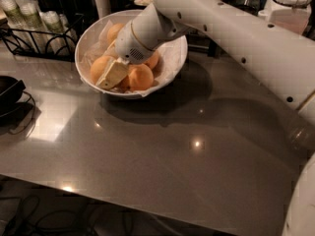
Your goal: Pick orange from white bowl
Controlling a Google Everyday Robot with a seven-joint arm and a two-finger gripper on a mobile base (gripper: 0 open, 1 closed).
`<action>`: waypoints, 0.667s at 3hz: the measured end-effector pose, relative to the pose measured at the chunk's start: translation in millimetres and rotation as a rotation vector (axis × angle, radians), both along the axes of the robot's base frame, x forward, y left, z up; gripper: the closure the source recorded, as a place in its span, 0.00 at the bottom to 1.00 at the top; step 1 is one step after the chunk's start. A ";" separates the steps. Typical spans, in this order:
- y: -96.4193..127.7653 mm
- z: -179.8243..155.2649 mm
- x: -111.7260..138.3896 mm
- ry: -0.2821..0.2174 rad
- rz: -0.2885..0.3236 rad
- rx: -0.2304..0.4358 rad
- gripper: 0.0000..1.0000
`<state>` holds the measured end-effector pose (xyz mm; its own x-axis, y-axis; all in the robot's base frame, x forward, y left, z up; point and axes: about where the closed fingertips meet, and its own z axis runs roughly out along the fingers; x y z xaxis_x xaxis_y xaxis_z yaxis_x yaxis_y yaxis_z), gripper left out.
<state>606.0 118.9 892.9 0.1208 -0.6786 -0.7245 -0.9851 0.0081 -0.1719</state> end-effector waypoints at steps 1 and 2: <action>0.6 4.3 -4.8 -0.001 0.016 0.044 1.00; -5.8 39.3 -34.4 -0.055 0.048 0.149 1.00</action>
Offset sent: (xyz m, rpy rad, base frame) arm -0.0759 -0.0389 0.0958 0.3115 -0.1405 0.0695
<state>571.6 113.2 932.2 0.1930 -0.5562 -0.8083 -0.9740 -0.0091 -0.2264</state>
